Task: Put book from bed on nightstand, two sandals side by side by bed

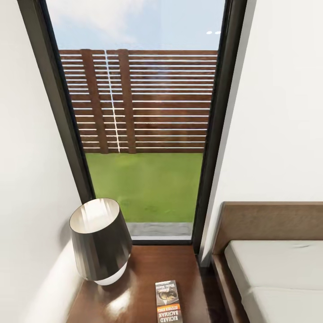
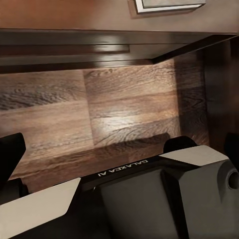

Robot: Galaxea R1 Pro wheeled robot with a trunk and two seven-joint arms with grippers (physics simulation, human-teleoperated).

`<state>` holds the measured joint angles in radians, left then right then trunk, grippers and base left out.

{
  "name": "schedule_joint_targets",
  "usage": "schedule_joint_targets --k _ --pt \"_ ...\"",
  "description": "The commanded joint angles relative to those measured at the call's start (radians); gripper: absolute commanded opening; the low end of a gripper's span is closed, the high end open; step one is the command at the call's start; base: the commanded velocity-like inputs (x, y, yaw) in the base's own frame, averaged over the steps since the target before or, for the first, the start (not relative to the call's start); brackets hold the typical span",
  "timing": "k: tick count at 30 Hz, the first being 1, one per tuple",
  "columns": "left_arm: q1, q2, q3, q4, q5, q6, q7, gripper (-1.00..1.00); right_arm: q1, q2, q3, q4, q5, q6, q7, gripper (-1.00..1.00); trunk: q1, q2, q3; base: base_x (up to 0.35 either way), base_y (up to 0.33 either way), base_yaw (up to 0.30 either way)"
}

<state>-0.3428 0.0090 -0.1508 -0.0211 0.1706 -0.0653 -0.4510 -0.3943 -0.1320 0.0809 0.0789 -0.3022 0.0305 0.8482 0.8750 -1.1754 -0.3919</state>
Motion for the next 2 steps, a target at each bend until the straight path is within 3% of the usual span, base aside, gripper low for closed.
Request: schedule_joint_targets --k 1,2 --pt "-0.001 0.0 -0.009 0.001 0.009 -0.004 -0.003 1.0 -0.001 0.0 0.008 0.002 -0.011 0.003 0.005 1.0 0.0 -0.001 -0.001 0.0 0.0 0.0" --pt "-0.001 0.0 -0.009 0.001 0.009 -0.004 -0.003 1.0 -0.001 0.0 0.008 0.002 -0.011 0.003 0.005 1.0 0.0 -0.001 -0.001 0.0 0.0 0.0"
